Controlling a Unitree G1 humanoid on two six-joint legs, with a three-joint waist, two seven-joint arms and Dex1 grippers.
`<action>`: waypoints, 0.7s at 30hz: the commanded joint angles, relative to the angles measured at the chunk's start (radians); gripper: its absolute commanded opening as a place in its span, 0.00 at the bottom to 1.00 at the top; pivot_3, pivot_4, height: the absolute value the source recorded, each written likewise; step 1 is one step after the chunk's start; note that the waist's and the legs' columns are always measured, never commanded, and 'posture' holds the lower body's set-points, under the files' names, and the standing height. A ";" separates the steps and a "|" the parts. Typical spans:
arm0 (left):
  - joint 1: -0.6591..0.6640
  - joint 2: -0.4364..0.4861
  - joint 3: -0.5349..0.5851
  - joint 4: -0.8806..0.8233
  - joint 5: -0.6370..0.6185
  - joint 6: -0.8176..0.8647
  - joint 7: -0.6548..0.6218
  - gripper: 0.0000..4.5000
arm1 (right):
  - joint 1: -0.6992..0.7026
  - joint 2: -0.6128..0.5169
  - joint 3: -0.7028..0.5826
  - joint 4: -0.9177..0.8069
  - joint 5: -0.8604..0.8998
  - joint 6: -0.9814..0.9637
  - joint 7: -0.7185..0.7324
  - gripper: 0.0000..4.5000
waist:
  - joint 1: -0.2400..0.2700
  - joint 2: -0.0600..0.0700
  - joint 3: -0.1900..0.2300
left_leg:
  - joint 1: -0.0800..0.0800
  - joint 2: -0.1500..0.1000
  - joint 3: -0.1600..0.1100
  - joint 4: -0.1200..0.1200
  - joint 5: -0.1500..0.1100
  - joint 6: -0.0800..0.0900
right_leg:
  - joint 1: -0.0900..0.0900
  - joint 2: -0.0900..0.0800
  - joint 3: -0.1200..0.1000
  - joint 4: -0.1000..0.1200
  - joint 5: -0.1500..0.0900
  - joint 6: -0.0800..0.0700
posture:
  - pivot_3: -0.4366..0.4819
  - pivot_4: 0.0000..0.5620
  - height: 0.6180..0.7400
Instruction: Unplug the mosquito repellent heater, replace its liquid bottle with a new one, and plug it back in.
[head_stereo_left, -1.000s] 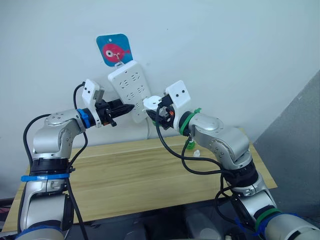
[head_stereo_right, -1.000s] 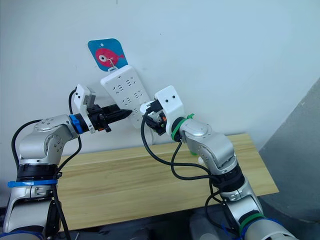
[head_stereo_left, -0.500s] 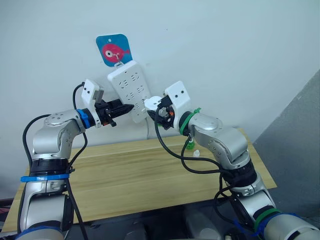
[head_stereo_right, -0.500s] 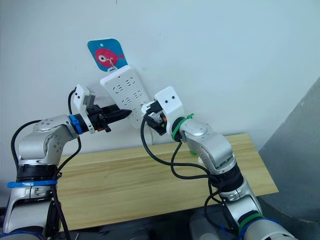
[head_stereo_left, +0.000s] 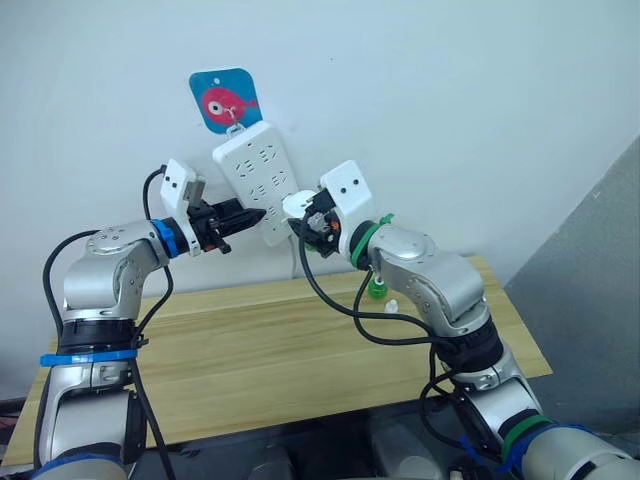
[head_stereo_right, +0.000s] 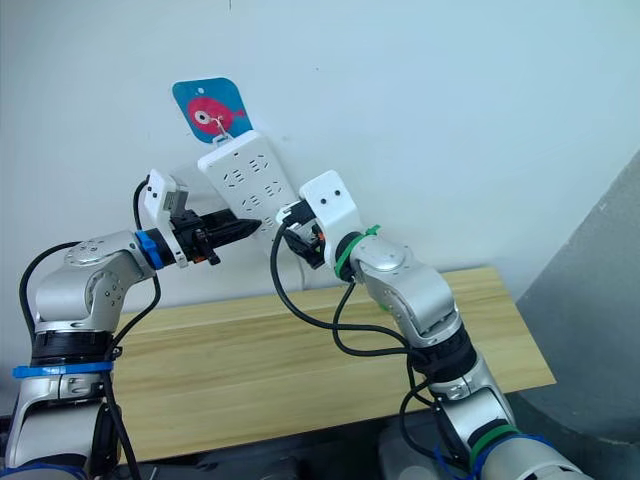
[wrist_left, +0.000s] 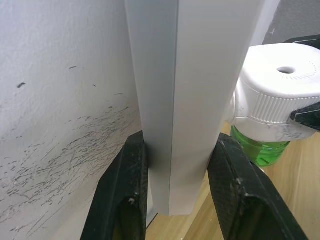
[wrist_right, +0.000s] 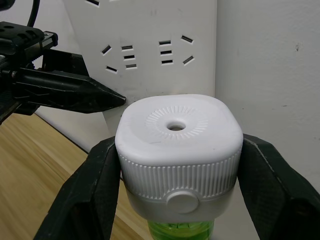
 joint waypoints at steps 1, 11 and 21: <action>-0.011 -0.010 0.008 -0.059 -0.038 0.011 -0.003 0.29 | -0.042 0.051 0.004 0.029 -0.015 -0.073 0.007 0.65 | -0.006 0.000 0.000 | 0.000 0.000 0.000 0.000 0.000 0.000 | 0.000 0.000 0.000 0.001 0.000 0.000 | 0.24 0.17 1.00; 0.003 -0.016 0.015 -0.090 -0.045 0.045 -0.007 0.29 | -0.060 0.088 0.019 0.171 -0.049 -0.216 0.076 0.65 | -0.016 0.000 0.000 | 0.002 0.000 -0.004 0.000 0.000 0.000 | 0.000 0.001 -0.003 0.007 -0.003 -0.002 | 0.25 0.17 1.00; 0.017 -0.016 0.025 -0.101 -0.042 0.046 -0.007 0.29 | -0.097 0.128 0.014 0.254 -0.087 -0.263 0.105 0.65 | -0.024 0.000 0.000 | 0.005 0.003 -0.005 0.001 0.001 0.000 | 0.000 0.005 -0.003 0.011 -0.004 -0.002 | 0.27 0.15 1.00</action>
